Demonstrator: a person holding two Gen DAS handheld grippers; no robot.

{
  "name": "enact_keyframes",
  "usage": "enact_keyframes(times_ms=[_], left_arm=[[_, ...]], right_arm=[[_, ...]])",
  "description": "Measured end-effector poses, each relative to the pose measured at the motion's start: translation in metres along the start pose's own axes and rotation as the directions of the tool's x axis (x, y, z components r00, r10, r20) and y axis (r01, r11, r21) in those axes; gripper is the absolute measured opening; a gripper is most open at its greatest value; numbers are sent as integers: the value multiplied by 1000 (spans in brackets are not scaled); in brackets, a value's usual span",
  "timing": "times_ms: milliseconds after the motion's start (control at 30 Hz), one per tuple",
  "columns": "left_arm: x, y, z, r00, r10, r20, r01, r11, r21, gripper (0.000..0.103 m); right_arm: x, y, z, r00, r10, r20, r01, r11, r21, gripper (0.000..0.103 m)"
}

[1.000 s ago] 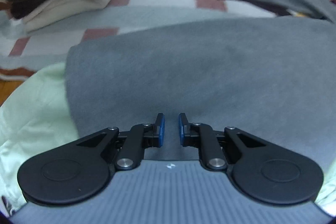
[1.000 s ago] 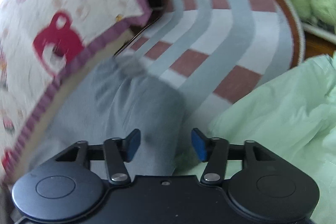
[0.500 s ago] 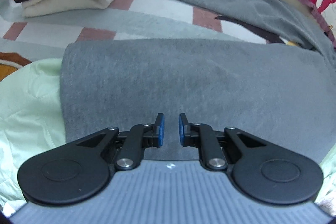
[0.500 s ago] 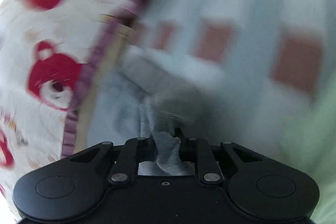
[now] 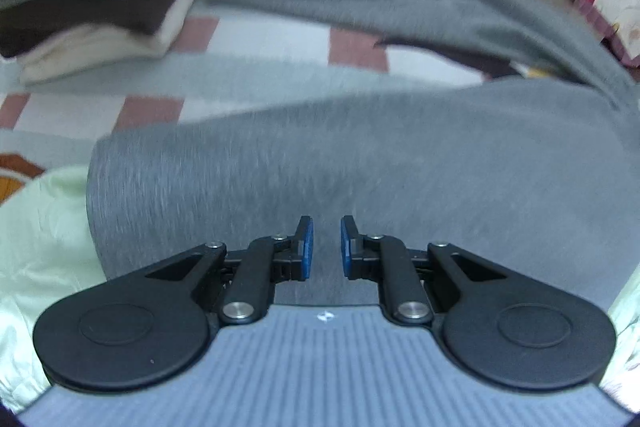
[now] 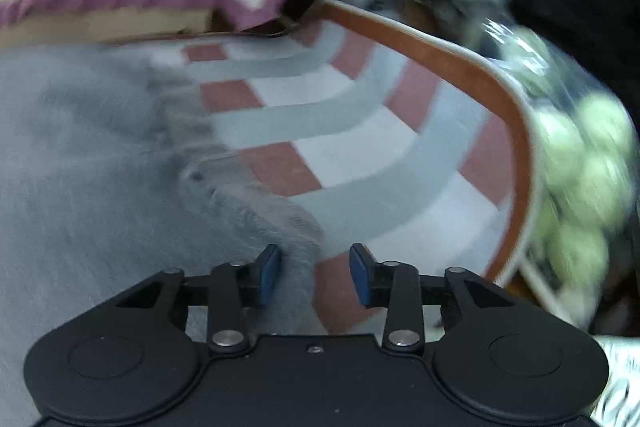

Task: Fold clothes

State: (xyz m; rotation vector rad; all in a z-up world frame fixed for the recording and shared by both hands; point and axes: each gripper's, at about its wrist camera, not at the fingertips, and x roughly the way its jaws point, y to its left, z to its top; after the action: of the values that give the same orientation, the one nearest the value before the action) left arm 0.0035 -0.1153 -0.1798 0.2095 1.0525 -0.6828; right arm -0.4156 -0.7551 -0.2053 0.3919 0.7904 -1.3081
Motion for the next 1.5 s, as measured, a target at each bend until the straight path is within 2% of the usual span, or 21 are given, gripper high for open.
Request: enact_keyframes(times_ms=[67, 133, 200, 333, 433, 533, 633, 700, 733, 767, 833, 867, 967, 1000, 1133, 1233, 1300, 1333, 1400, 1433, 1500], left_arm=[[-3, -1, 7, 1000, -9, 21, 9, 1000, -1, 18], [-5, -1, 16, 999, -12, 43, 12, 1000, -2, 18], [-6, -1, 27, 998, -18, 65, 19, 1000, -13, 18], [-11, -1, 46, 993, -41, 109, 50, 996, -78, 18], [-29, -7, 62, 990, -50, 130, 50, 999, -1, 24], [-59, -14, 80, 983, -31, 179, 5, 990, 140, 47], [-83, -12, 110, 985, 30, 172, -57, 986, 155, 48], [-93, -7, 133, 988, 116, 102, -128, 984, 126, 48], [-96, -7, 138, 985, 159, 70, -169, 970, 172, 48], [-98, -8, 143, 978, 202, 41, -206, 952, 224, 48], [-89, -12, 145, 951, 311, 2, -289, 884, 368, 48], [-76, -14, 146, 942, 335, -32, -290, 855, 430, 48], [-42, -14, 148, 971, 233, 55, -232, 860, 454, 48], [-26, -10, 149, 973, 219, 70, -227, 872, 434, 48], [38, 16, 153, 978, 186, 91, -205, 930, 304, 44], [72, 46, 159, 989, 89, 118, -109, 978, 177, 43], [88, 64, 162, 988, 20, 155, -40, 991, 129, 44], [96, 68, 162, 981, 45, 189, -64, 993, 95, 47], [113, 80, 165, 972, 86, 218, -90, 996, 8, 47], [119, 85, 168, 973, 95, 211, -89, 995, -38, 47], [129, 87, 170, 971, 108, 214, -89, 991, -97, 47]], right_arm=[[-21, -6, 10, 999, 40, 36, -43, 995, 89, 45], [-47, 2, 16, 988, 132, 86, -141, 984, 112, 46], [-69, 18, 23, 953, 287, 101, -297, 949, 108, 48], [-91, 72, 30, 825, 563, 61, -565, 825, 23, 48], [-122, 132, 27, 703, 706, 84, -681, 703, -205, 47], [-165, 194, 15, 645, 758, 101, -644, 610, -462, 47], [-198, 242, 5, 569, 816, 103, -622, 509, -595, 50], [-210, 280, 5, 530, 846, 58, -618, 433, -656, 50], [-215, 301, 4, 526, 850, 24, -607, 395, -689, 49], [-221, 323, 1, 522, 853, -2, -592, 360, -721, 35], [-229, 365, -6, 519, 853, -52, -581, 307, -754, 2], [-232, 387, -11, 522, 848, -89, -591, 285, -755, 0], [-236, 451, -33, 544, 818, -185, -581, 208, -787, 1], [-236, 469, -43, 553, 805, -213, -568, 178, -804, 1], [-222, 527, -75, 552, 766, -329, -577, 65, -814, 6], [-213, 548, -94, 547, 758, -355, -583, 41, -812, 9], [-211, 558, -105, 538, 757, -371, -587, 20, -809, 9], [-212, 560, -109, 531, 757, -381, -583, 0, -812, 11], [-217, 559, -112, 512, 760, -401, -548, -71, -834, 32], [-217, 560, -113, 513, 762, -396, -526, -85, -846, 45], [-212, 567, -115, 527, 747, -405, -507, -107, -855, 44]])
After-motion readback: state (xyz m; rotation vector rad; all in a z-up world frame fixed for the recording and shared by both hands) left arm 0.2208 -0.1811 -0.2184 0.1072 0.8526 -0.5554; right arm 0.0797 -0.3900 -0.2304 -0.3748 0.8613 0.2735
